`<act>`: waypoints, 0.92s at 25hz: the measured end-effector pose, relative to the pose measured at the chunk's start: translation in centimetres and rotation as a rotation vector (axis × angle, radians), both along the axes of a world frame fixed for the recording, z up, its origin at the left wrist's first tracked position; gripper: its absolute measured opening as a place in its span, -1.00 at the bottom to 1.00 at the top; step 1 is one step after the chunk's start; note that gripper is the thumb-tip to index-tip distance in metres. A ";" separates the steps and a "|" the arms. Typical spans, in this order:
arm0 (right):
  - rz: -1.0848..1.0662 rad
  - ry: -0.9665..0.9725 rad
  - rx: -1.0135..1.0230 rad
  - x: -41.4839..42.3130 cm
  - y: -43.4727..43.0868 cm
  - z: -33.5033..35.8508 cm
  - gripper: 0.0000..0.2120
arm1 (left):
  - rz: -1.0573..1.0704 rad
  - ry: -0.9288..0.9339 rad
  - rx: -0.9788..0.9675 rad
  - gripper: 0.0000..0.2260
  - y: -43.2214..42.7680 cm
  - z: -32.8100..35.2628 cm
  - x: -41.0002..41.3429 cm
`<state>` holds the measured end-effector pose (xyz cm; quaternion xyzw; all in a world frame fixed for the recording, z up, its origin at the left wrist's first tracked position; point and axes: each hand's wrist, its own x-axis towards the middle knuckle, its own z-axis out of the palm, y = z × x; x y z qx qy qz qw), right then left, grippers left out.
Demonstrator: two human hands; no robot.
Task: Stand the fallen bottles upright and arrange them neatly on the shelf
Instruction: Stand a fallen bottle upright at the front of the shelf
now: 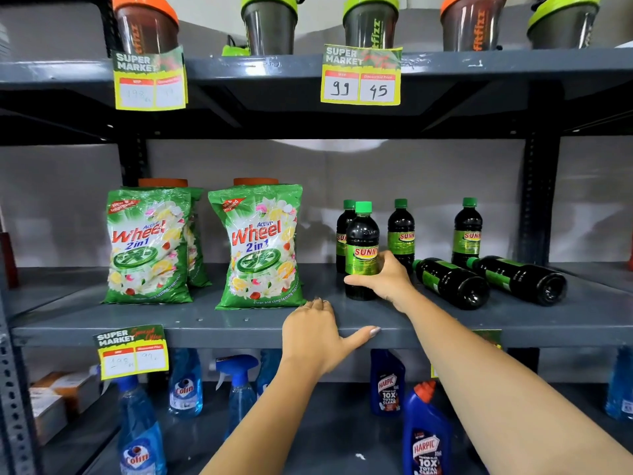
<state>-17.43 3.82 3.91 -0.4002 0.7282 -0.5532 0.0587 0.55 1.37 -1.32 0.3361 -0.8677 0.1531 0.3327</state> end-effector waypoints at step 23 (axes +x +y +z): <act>0.028 0.060 0.007 4.9 5.5 -0.7 -0.11 | -0.065 -0.002 -0.007 -0.16 -0.2 0.2 0.8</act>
